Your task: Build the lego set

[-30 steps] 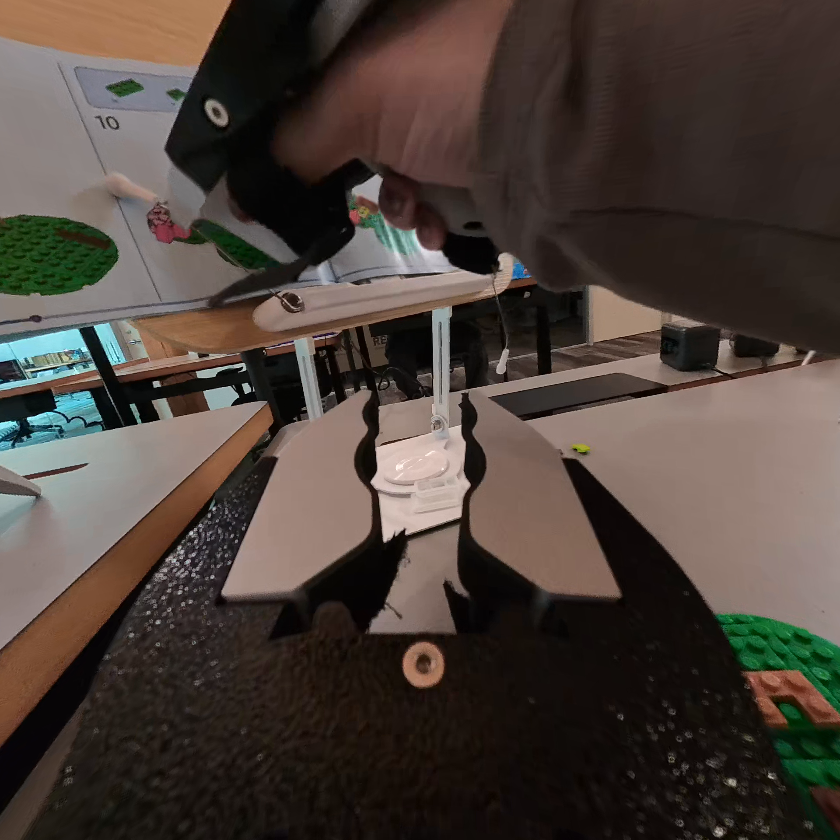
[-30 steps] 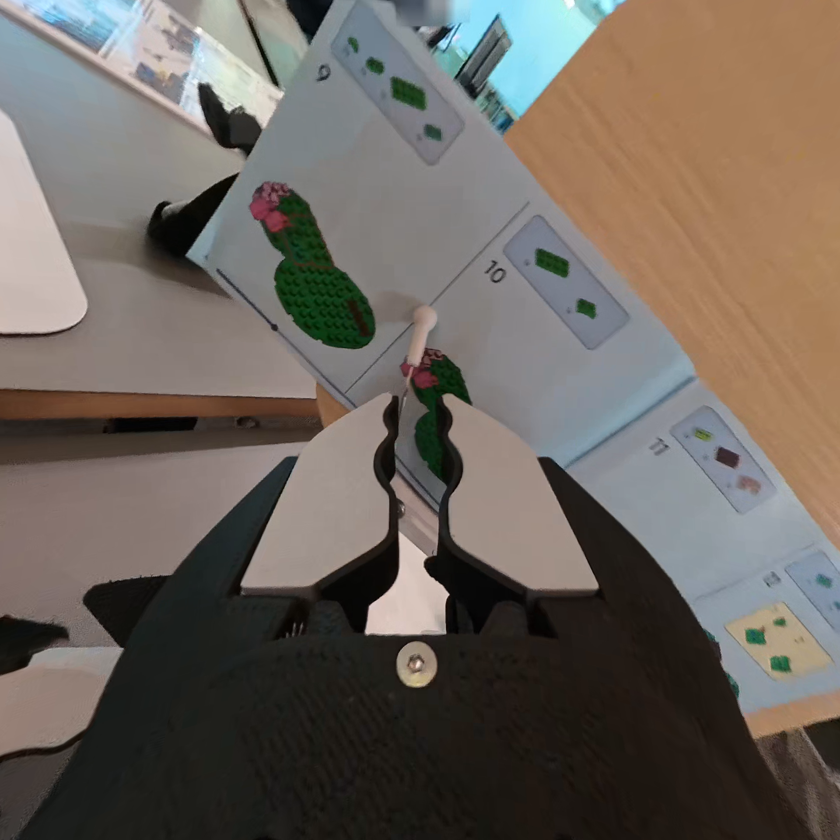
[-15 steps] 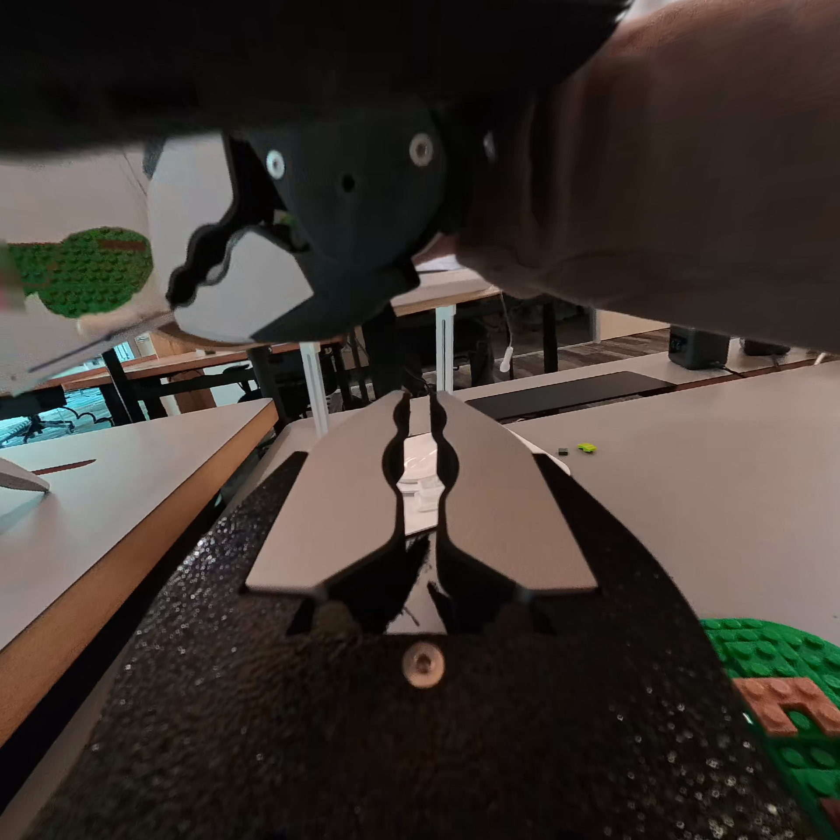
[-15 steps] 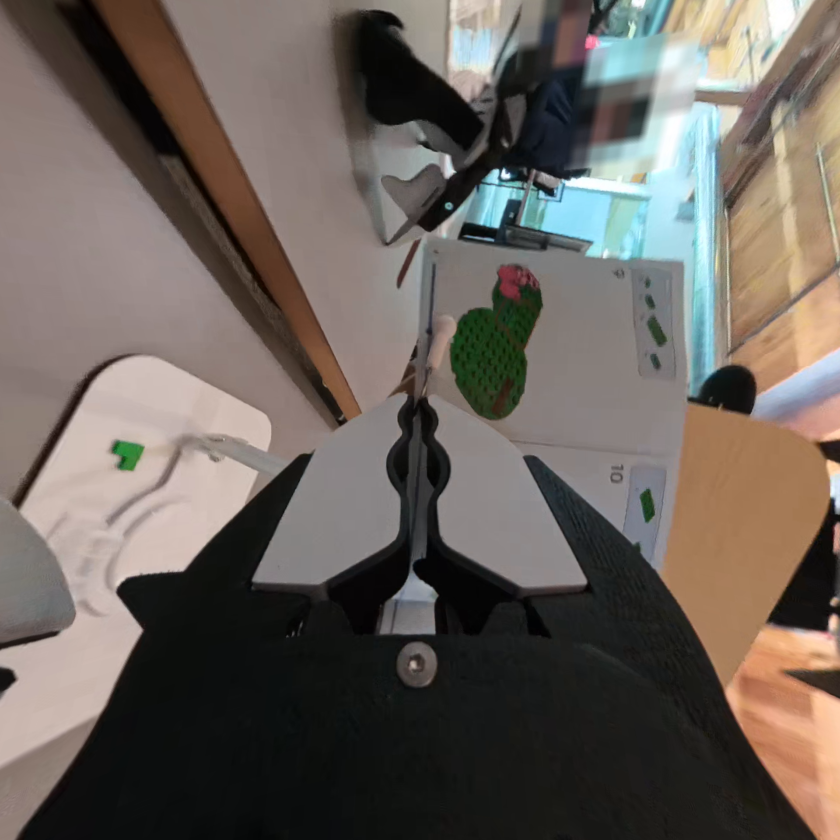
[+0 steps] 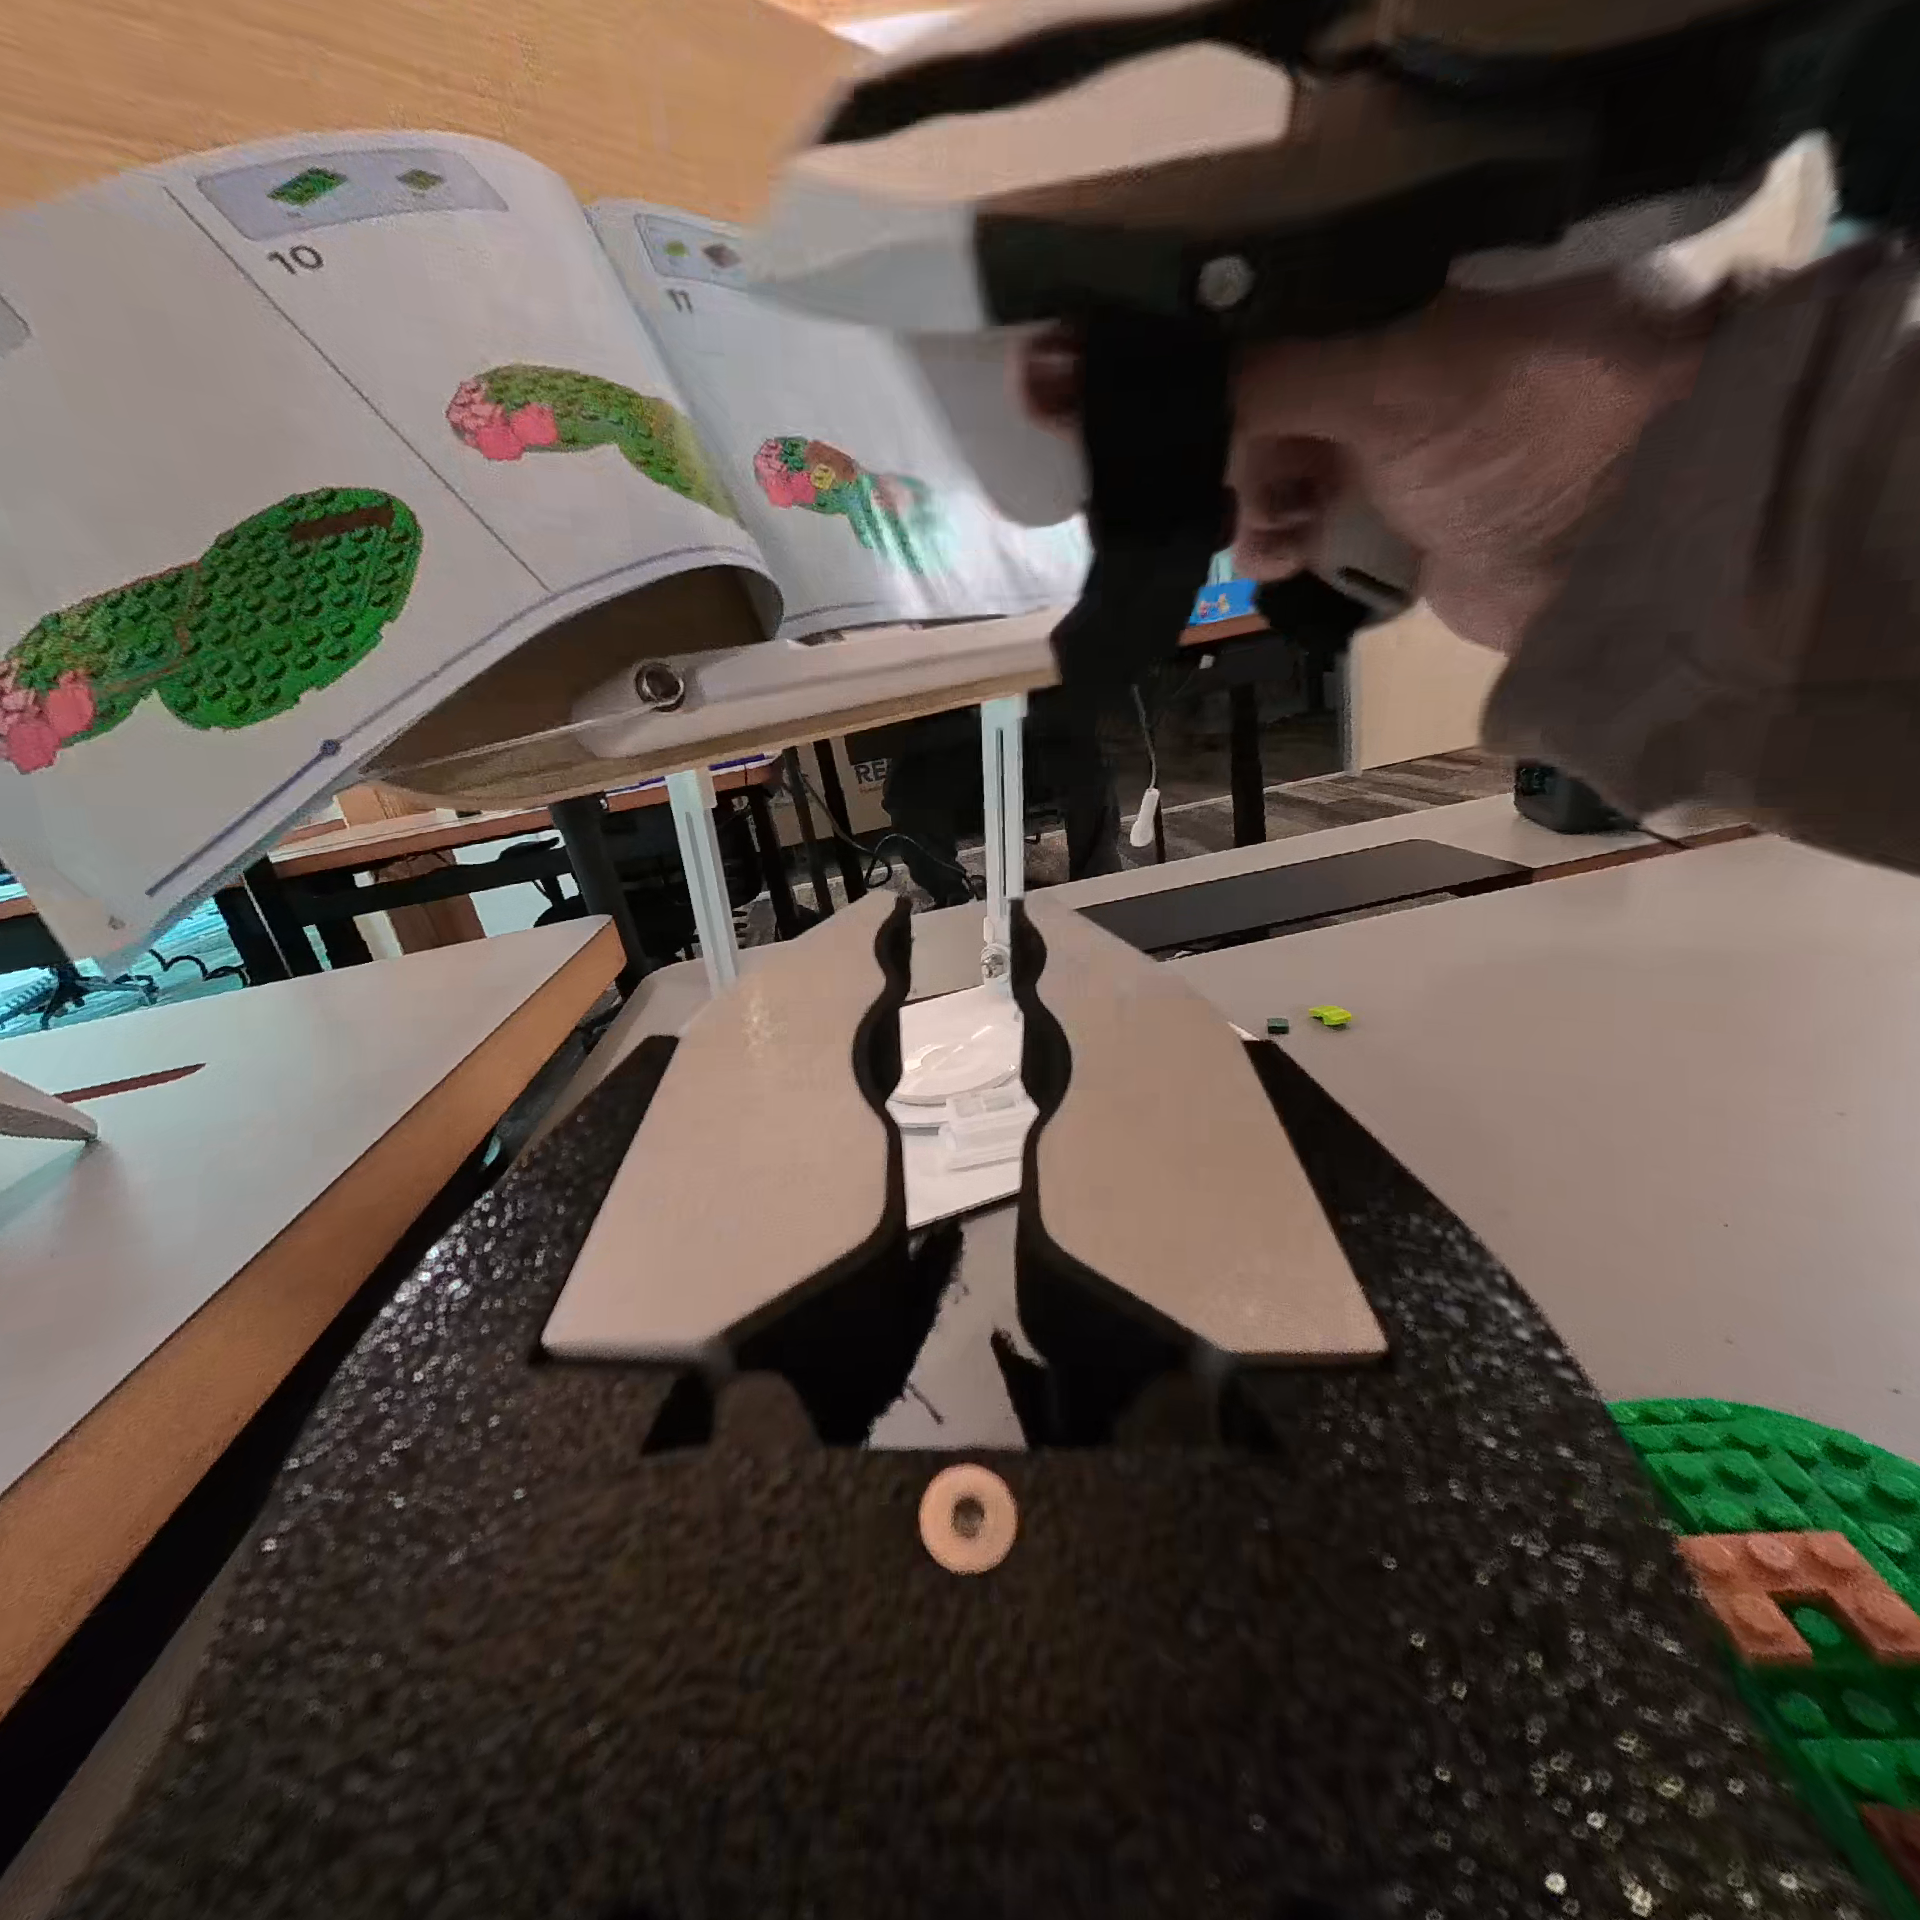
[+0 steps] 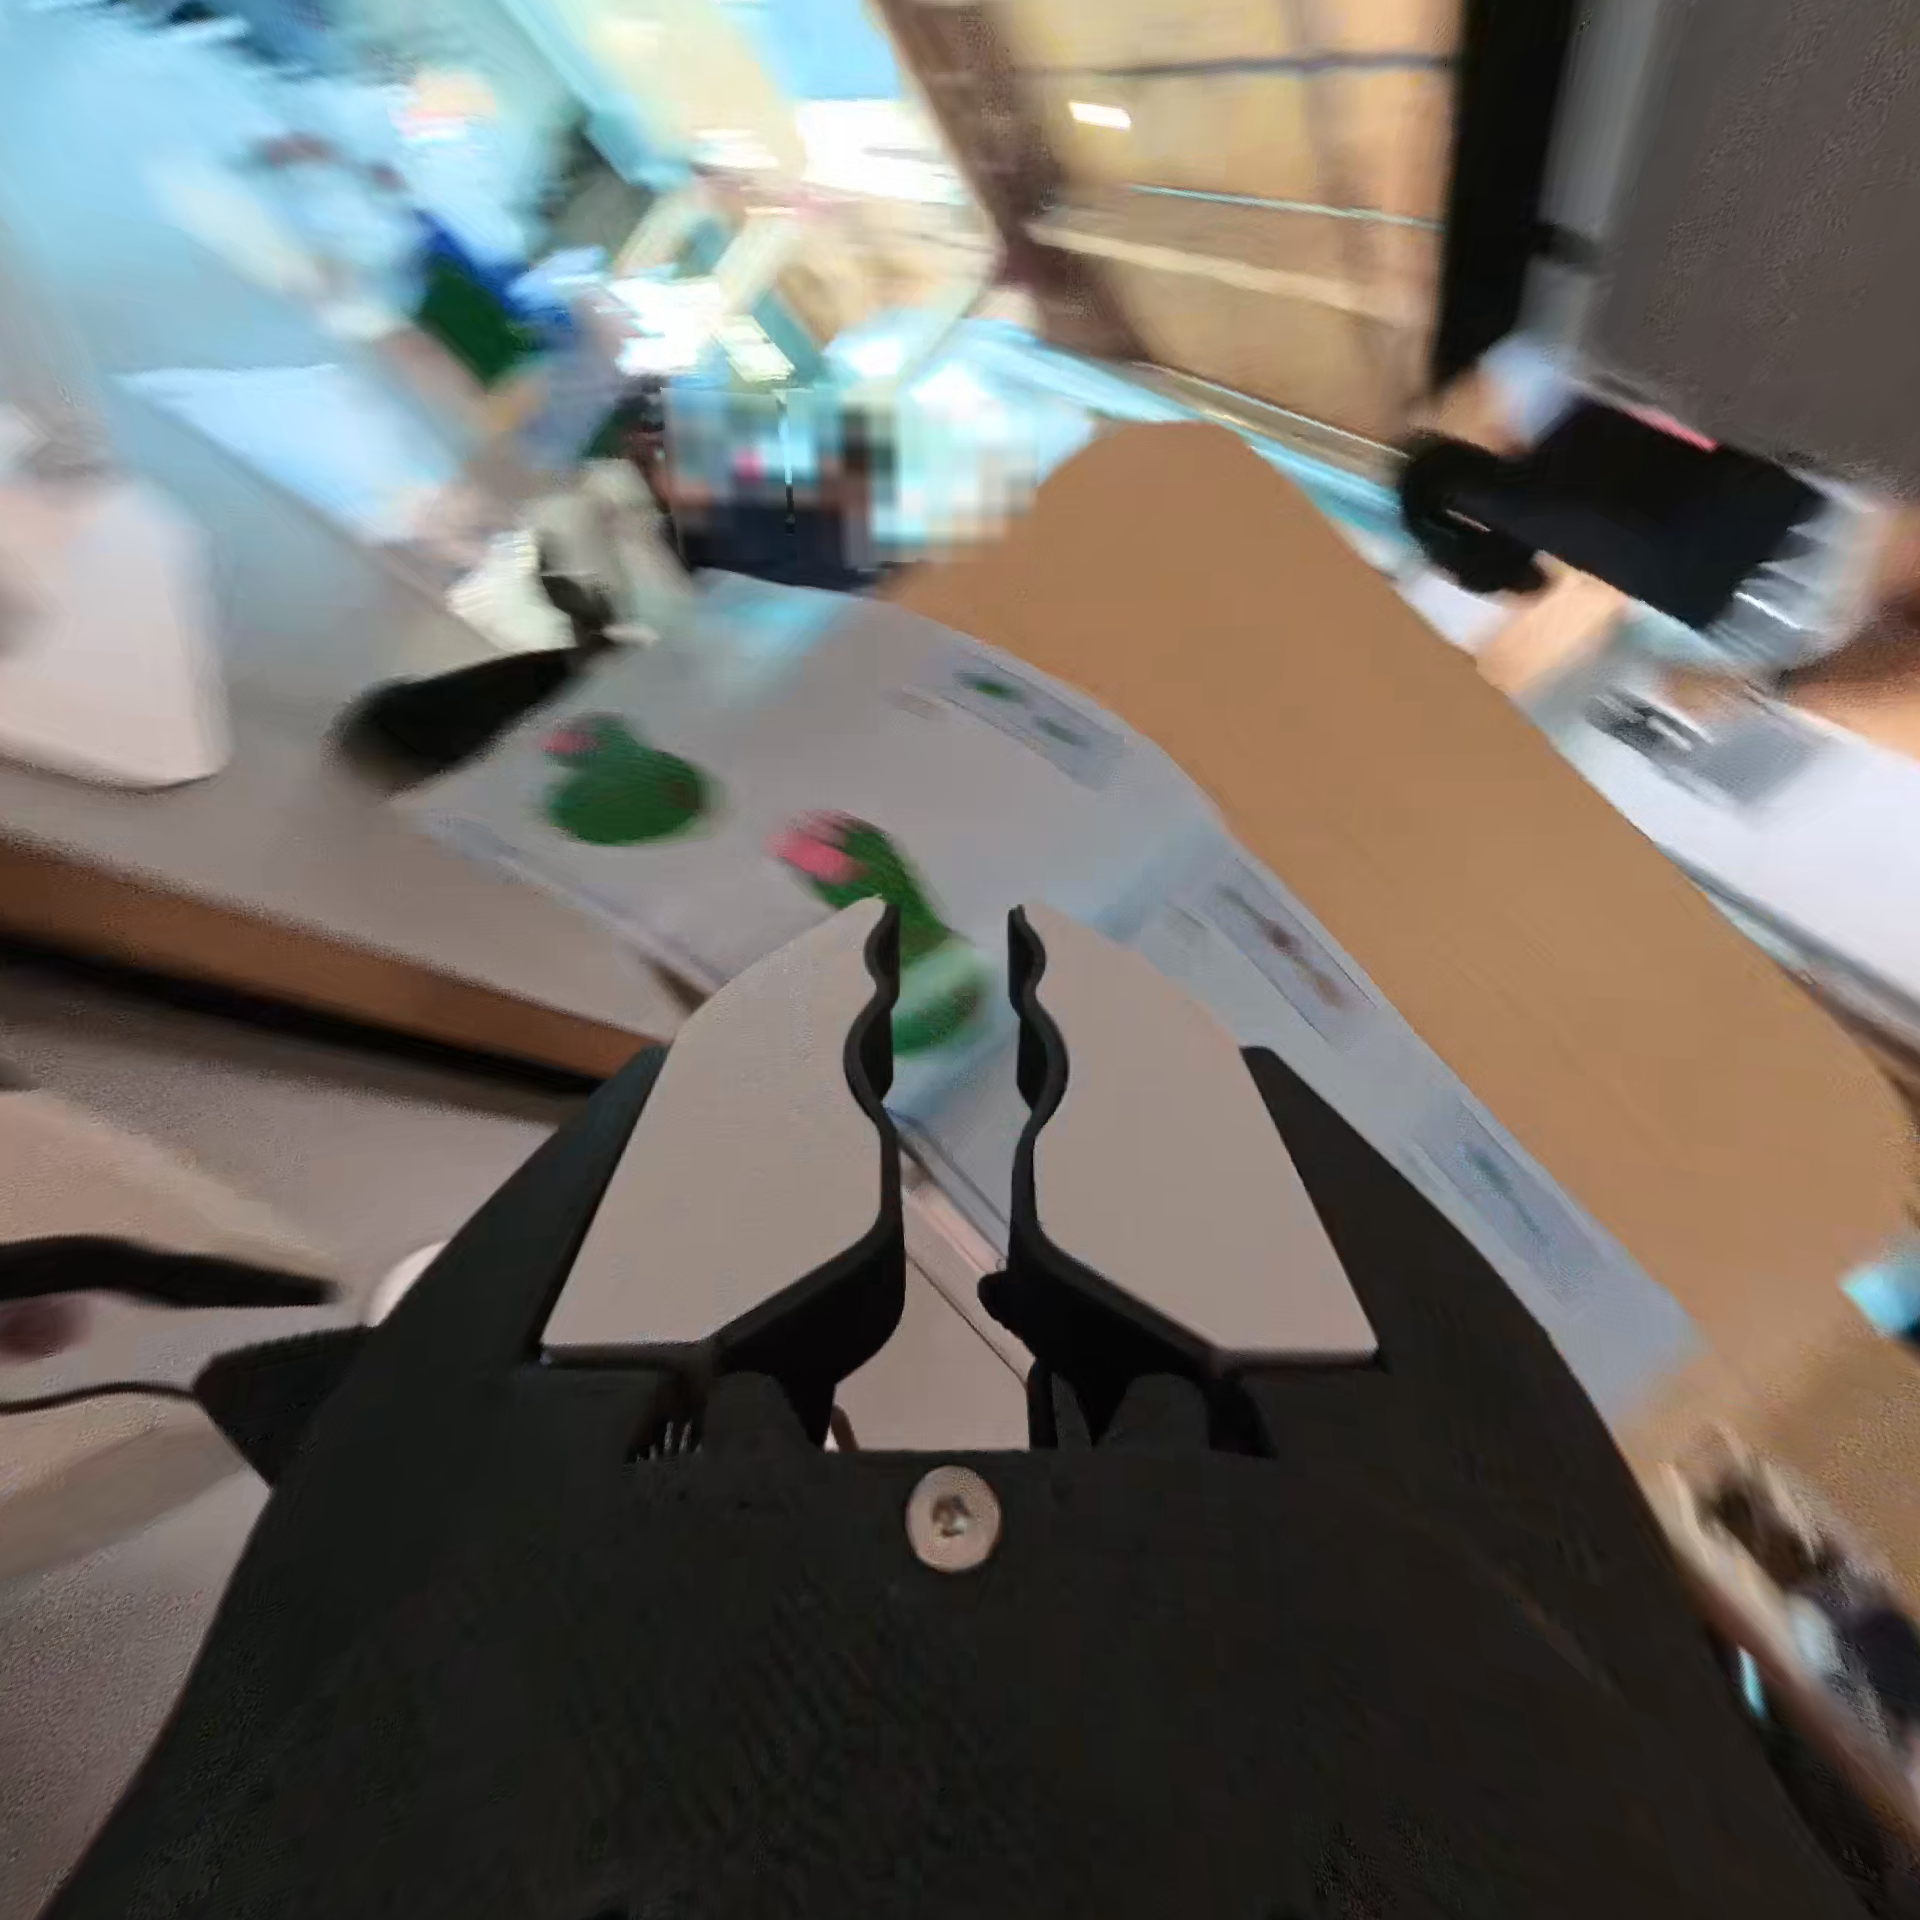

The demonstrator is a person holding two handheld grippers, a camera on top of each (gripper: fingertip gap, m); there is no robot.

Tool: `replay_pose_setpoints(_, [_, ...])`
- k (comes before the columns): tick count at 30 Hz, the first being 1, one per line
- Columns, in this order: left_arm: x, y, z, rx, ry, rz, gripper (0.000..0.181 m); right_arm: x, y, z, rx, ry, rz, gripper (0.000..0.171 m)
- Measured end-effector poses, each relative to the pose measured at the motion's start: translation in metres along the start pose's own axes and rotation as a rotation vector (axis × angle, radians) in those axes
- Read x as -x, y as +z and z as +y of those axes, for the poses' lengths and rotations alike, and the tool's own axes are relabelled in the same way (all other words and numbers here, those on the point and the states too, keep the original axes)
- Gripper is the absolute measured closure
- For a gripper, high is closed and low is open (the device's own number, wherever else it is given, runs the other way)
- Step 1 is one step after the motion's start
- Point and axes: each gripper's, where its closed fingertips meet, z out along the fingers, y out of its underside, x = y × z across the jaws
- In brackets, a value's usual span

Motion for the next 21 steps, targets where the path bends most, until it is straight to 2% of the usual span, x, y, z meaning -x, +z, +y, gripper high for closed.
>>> replay_pose_setpoints(3, [-0.001,0.0,0.0,0.001,0.004,0.002,0.164,-0.08,-0.033,0.054,0.09,0.171,0.38,0.157])
replay_pose_setpoints(5, [-0.001,0.0,0.0,0.002,0.011,0.004,0.164,-0.105,-0.044,0.094,0.189,0.316,0.463,0.155])
replay_pose_setpoints(8, [-0.002,0.0,0.0,0.001,0.011,0.005,0.164,-0.118,-0.046,0.136,0.272,0.514,0.47,0.143])
replay_pose_setpoints(13, [-0.001,0.0,0.0,0.0,0.005,0.005,0.164,-0.115,-0.035,0.176,0.376,0.618,0.437,0.134])
replay_pose_setpoints(18, [-0.002,0.0,0.0,0.001,0.011,0.01,0.164,-0.117,-0.034,0.186,0.369,0.69,0.47,0.129])
replay_pose_setpoints(21, [-0.003,0.0,0.0,0.002,0.014,0.012,0.164,-0.114,-0.033,0.188,0.351,0.755,0.458,0.133])
